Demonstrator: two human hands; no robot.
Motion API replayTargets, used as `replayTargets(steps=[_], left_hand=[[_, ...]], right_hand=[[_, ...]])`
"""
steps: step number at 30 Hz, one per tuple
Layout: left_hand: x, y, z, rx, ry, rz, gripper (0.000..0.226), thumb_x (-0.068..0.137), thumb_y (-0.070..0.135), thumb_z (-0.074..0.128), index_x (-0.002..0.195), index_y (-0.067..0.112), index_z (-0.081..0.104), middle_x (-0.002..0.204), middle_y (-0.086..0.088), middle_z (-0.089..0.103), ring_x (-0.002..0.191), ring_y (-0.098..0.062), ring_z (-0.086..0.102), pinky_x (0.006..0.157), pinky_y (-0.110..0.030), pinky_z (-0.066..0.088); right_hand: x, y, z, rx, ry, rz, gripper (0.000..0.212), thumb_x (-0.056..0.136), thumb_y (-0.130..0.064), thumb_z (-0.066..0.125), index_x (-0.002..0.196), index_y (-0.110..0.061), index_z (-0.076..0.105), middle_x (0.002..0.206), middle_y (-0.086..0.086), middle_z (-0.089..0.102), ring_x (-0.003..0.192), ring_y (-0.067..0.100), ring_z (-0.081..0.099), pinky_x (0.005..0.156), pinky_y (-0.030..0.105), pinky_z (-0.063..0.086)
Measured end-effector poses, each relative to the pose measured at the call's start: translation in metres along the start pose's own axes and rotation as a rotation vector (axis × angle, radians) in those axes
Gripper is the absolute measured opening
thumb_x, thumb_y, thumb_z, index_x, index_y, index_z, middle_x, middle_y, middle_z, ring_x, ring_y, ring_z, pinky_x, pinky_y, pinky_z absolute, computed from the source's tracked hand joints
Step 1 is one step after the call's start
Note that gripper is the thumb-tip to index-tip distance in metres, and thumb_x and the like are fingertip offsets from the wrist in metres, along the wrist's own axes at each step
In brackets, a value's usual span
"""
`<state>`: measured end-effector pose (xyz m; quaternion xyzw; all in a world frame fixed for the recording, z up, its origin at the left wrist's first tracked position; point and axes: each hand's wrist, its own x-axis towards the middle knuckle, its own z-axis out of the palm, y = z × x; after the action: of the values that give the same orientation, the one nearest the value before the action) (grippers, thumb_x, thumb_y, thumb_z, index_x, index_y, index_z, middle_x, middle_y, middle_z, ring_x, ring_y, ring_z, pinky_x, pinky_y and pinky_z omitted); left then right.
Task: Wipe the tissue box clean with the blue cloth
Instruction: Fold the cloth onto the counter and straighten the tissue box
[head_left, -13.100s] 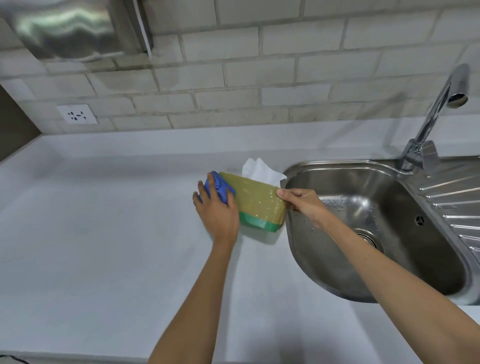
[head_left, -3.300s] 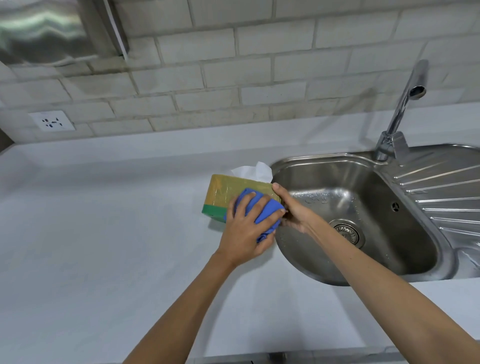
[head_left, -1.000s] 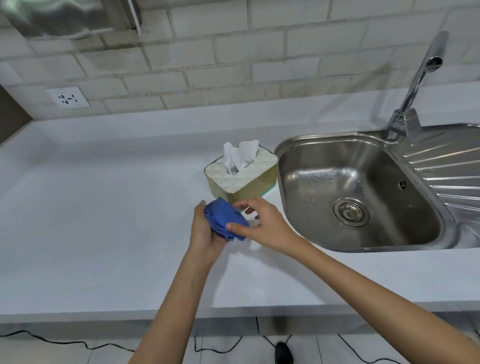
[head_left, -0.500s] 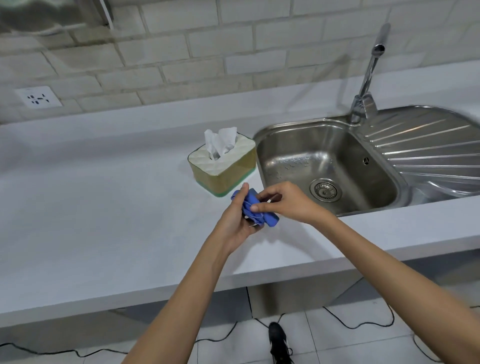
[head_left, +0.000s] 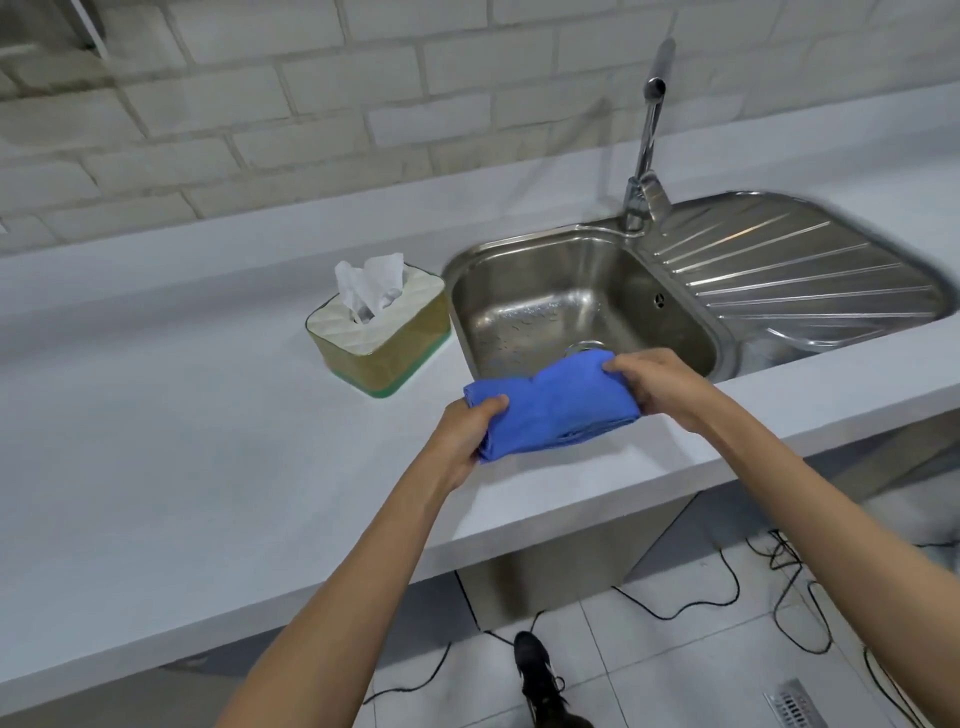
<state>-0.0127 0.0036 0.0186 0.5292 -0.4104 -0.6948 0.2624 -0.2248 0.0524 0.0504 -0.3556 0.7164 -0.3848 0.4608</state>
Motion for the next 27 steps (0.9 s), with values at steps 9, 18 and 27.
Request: replayTargets(steps=[9,18,27], left_hand=[[0.015,-0.032,0.021,0.699,0.163,0.097,0.019,0.079,0.019,0.07,0.086,0.011,0.055,0.093,-0.013,0.065,0.082,-0.028,0.062,0.077,-0.036,0.052],[0.023,-0.015,-0.004,0.222,0.427,0.223,0.019,0.093,0.018,0.052,0.106,0.005,0.058,0.102,-0.012,0.065,0.085,-0.027,0.063,0.086,-0.039,0.055],[0.028,0.027,-0.05,-0.282,0.845,0.276,0.028,0.093,0.017,0.043,0.119,0.01,0.042,0.112,-0.007,0.051,0.093,-0.025,0.052,0.096,-0.049,0.049]], right_hand=[[0.025,0.043,-0.03,-0.484,-0.018,0.237,0.013,0.074,-0.011,0.062,0.066,-0.003,0.056,0.066,0.014,0.055,0.054,0.023,0.052,0.044,0.02,0.048],[0.076,-0.009,0.019,-0.416,0.148,-0.136,0.021,0.082,-0.018,0.059,0.096,-0.006,0.067,0.088,0.004,0.063,0.086,0.02,0.058,0.076,0.029,0.044],[0.139,-0.071,0.101,-0.109,-0.065,-0.213,0.041,0.088,-0.016,0.054,0.128,-0.007,0.051,0.107,0.003,0.056,0.081,0.011,0.055,0.059,0.016,0.038]])
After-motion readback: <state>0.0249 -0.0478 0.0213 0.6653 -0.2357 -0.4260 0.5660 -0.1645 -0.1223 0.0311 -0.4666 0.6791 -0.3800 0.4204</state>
